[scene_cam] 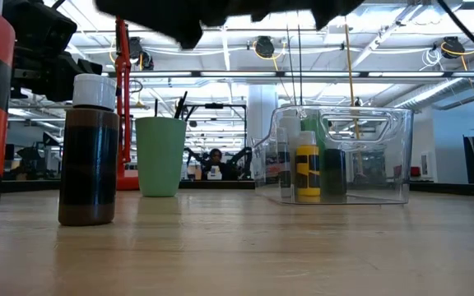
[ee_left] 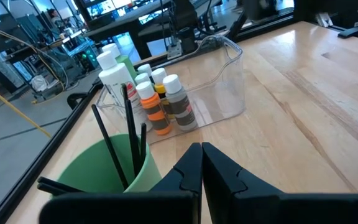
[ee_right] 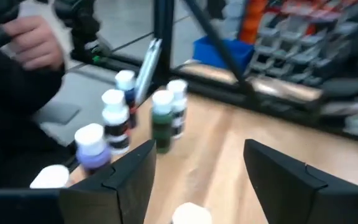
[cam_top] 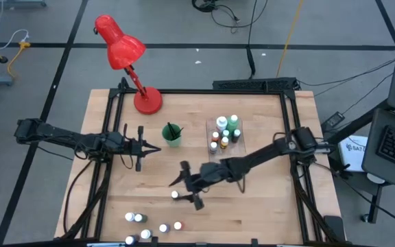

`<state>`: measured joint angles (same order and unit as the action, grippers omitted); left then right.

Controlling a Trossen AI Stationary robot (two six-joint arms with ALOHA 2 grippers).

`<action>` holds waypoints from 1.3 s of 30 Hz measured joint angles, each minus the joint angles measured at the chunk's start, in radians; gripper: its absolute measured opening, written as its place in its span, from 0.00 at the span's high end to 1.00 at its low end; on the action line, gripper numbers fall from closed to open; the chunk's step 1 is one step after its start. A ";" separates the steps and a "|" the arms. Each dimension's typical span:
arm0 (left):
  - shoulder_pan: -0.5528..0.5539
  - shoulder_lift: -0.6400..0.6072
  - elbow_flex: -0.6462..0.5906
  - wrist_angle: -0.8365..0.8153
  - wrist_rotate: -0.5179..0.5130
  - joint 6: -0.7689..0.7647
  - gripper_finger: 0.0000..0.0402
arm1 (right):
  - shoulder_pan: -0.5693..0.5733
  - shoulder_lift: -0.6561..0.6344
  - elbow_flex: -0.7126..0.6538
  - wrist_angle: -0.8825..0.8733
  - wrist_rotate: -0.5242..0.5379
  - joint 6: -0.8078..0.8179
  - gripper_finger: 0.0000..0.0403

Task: Pick & Place Paint Supplies
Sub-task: Put the small black paint bottle into the transparent bin

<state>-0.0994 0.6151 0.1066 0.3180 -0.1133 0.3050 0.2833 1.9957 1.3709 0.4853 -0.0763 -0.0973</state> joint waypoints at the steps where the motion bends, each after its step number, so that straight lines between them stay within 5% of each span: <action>1: 0.000 0.000 0.000 0.000 0.000 0.000 0.96 | -0.007 0.014 0.011 -0.005 -0.035 0.015 0.40; 5: 0.000 0.000 0.000 -0.002 0.000 0.000 0.96 | -0.031 0.058 0.027 0.023 -0.161 0.098 0.38; 26: 0.000 0.000 0.000 0.009 0.010 -0.005 0.96 | -0.044 0.150 0.025 -0.012 -0.160 0.109 0.39; 33: 0.000 0.000 0.000 0.011 0.010 -0.007 0.96 | -0.044 0.150 0.025 -0.034 -0.160 0.119 0.50; 39: 0.000 0.000 0.000 0.011 0.010 -0.007 0.96 | -0.044 0.150 0.025 -0.026 -0.156 0.131 0.70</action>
<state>-0.0994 0.6151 0.1069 0.3294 -0.1031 0.2981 0.2391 2.1460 1.3960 0.4598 -0.2319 0.0335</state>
